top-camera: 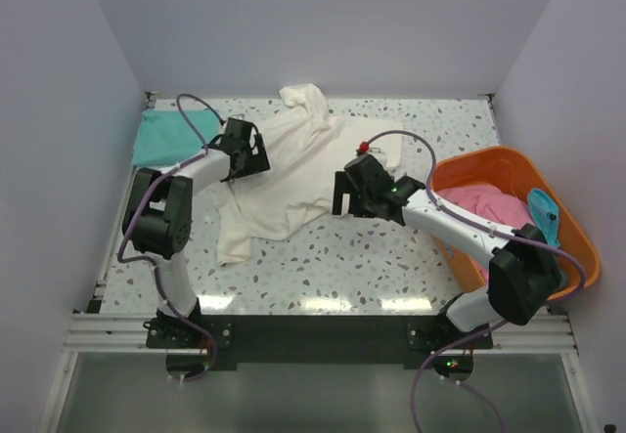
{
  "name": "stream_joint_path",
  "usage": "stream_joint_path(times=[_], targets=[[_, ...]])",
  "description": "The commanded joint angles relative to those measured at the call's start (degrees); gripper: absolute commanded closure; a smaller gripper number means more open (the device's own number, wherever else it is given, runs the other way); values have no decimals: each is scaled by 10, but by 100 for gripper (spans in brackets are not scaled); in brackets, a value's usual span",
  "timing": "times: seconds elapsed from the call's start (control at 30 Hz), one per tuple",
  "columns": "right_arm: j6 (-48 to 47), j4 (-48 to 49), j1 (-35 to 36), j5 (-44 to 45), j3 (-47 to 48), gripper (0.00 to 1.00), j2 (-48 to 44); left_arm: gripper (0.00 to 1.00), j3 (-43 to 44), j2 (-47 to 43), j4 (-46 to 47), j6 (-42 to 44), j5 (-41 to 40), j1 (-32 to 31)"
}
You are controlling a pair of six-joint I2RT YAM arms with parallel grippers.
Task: Fold and stack the t-shirts
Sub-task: Flatten the tshirt out
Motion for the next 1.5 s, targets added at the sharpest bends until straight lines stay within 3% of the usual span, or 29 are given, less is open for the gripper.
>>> stream_joint_path(times=[0.0, 0.17, 0.3, 0.5, 0.63, 0.8, 0.83, 0.93, 1.0, 1.03, 1.3, 1.47], targets=[[34, 65, -6, -34, -55, 2, 5, 0, 28, -94, -40, 11, -5, 3], [33, 104, -15, -46, -57, 13, 61, 0, -88, -274, -63, -38, -21, 2], [29, 126, -31, -59, -38, 23, 119, 0, -231, -414, -132, -99, -69, 3], [19, 151, -37, -72, 3, 33, 177, 0, -362, -514, -222, -158, -72, 3], [26, 170, -37, -82, 10, 39, 191, 0, -390, -544, -220, -202, -21, 2], [42, 175, -37, -75, 14, 50, 209, 0, -414, -532, -214, -219, -14, 2], [48, 174, -37, -70, 12, 59, 208, 0, -417, -530, -212, -220, -5, 2], [71, 184, -37, -42, -5, 73, 201, 0, -433, -534, -208, -224, 15, 2], [79, 196, -37, -36, -17, 77, 187, 0, -447, -546, -207, -228, 18, 2], [81, 195, -38, -31, -24, 86, 183, 0, -452, -551, -206, -232, 23, 2], [67, 106, -37, -14, -75, 89, 85, 1, -472, -534, -175, -235, 36, 2], [65, 53, -37, 2, -125, 88, 23, 18, -496, -537, -147, -235, 58, 1]])
